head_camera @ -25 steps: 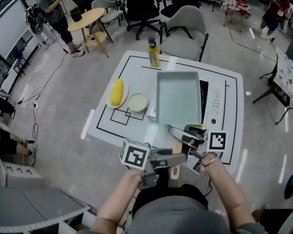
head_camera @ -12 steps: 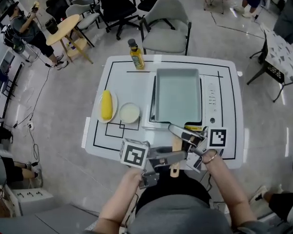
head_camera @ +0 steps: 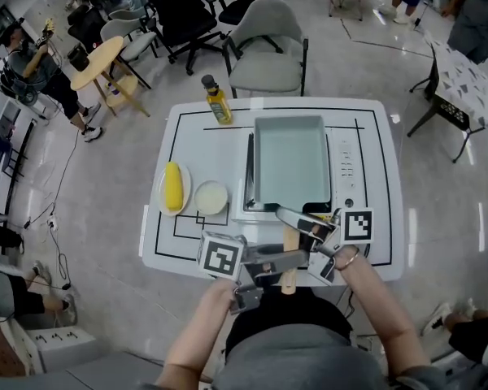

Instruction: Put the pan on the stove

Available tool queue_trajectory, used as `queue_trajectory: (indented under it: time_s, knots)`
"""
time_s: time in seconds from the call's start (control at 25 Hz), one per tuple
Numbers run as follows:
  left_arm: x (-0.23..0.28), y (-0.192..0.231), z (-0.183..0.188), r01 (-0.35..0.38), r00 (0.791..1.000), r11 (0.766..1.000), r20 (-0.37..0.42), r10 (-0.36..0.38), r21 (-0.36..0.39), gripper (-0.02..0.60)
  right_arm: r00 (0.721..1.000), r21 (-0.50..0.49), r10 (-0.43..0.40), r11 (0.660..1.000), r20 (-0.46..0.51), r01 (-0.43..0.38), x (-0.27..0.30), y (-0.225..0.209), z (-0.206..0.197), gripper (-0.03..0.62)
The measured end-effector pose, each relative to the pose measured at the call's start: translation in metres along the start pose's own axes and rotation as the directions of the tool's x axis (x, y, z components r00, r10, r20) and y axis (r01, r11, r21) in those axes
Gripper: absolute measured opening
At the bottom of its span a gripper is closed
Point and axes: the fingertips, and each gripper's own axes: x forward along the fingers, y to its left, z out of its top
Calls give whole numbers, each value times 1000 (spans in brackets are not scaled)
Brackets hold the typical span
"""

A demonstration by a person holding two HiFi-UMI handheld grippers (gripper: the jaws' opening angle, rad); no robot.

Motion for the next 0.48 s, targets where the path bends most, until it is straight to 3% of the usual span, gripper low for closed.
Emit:
queue_trajectory:
  time_s: [0.48]
  knots:
    - [-12,5,13,58,997,998,-55,-59,-25,126,996,15,-49,999,72,48,14,-9,10,187]
